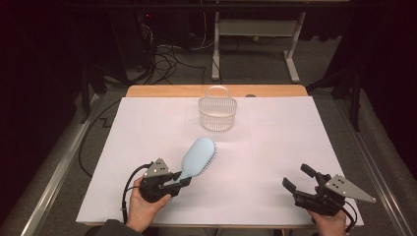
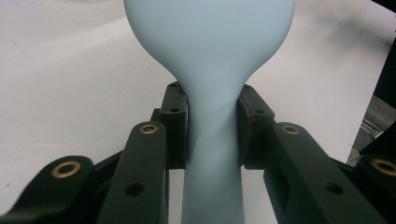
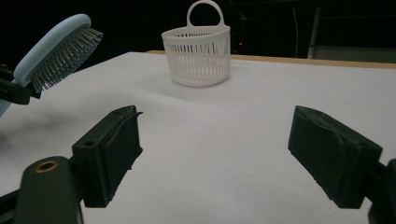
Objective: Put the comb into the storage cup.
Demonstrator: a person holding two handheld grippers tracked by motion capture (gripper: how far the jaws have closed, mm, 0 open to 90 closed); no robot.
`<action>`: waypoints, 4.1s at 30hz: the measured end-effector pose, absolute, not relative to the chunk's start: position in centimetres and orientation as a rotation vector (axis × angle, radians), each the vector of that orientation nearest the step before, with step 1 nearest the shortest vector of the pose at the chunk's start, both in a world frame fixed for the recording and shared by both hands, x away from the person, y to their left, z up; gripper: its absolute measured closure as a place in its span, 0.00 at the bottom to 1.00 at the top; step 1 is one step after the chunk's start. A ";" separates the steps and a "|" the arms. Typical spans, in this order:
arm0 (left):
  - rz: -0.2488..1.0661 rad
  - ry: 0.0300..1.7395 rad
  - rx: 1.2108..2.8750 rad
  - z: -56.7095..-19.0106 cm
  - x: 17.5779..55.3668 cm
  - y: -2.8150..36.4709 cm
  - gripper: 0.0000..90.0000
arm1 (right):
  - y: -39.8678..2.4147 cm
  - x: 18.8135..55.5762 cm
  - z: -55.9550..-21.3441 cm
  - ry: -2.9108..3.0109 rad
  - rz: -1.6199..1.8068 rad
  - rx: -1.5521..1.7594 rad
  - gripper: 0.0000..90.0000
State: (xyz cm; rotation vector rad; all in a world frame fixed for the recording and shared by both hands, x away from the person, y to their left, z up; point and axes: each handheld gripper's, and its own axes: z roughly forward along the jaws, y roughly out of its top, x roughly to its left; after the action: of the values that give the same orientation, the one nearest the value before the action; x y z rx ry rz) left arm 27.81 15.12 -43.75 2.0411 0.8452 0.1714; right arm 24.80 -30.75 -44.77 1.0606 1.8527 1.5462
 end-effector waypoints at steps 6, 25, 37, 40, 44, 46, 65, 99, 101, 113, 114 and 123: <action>0.183 0.849 2.046 -43.9 27.9 15.0 0.77 | -30.1 25.0 -44.7 1.871 1.549 1.039 0.20; 0.178 0.829 2.050 -44.1 28.0 14.3 0.77 | -27.4 25.3 -44.7 1.933 1.568 0.985 0.19; 0.168 0.823 2.047 -44.2 28.1 14.0 0.77 | -24.8 25.6 -44.7 1.997 1.594 0.936 0.19; 0.167 0.816 2.048 -44.1 28.0 13.9 0.77 | -24.3 25.7 -44.7 2.008 1.597 0.939 0.19; 0.163 0.811 2.042 -44.1 28.0 13.8 0.77 | -23.6 25.8 -44.7 2.022 1.607 0.921 0.19; 0.163 0.810 2.042 -44.1 28.0 13.7 0.77 | -23.3 25.9 -44.7 2.028 1.614 0.915 0.19; 0.155 0.761 2.054 -43.8 27.5 12.2 0.77 | -20.8 26.2 -44.7 2.087 1.663 0.881 0.19; 0.143 0.677 2.112 -43.8 26.7 9.7 0.77 | -16.9 27.0 -44.9 2.172 1.702 0.860 0.19; 0.152 0.674 2.116 -43.8 26.6 9.6 0.77 | -16.9 27.2 -44.9 2.177 1.709 0.869 0.18; 0.140 0.661 2.124 -43.9 26.6 9.0 0.77 | -16.0 27.8 -45.0 2.193 1.760 0.898 0.18; 0.138 0.660 2.124 -43.9 26.6 9.0 0.77 | -15.9 27.8 -45.0 2.193 1.770 0.909 0.18; 0.132 0.661 2.113 -43.8 26.8 9.0 0.77 | -15.2 28.5 -45.0 2.185 1.789 0.936 0.18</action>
State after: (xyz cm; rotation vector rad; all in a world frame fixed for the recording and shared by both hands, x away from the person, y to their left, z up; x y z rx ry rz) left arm 26.77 9.02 -43.75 2.1127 0.6611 0.1322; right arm 28.45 -15.20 -45.02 0.9359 2.1846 1.7893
